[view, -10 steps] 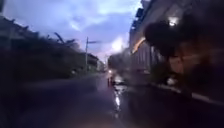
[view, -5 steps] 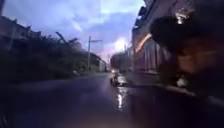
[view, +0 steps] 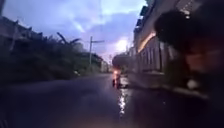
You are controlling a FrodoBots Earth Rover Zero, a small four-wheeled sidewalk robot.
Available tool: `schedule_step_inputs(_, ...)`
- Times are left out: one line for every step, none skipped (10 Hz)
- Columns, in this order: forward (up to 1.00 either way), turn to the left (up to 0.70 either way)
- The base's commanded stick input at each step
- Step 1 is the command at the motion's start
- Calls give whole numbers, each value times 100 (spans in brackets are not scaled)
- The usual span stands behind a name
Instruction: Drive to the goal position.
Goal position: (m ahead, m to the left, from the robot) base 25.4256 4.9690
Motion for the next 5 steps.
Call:
schedule_step_inputs(70,0)
schedule_step_inputs(70,0)
schedule_step_inputs(70,0)
schedule_step_inputs(70,0)
schedule_step_inputs(70,0)
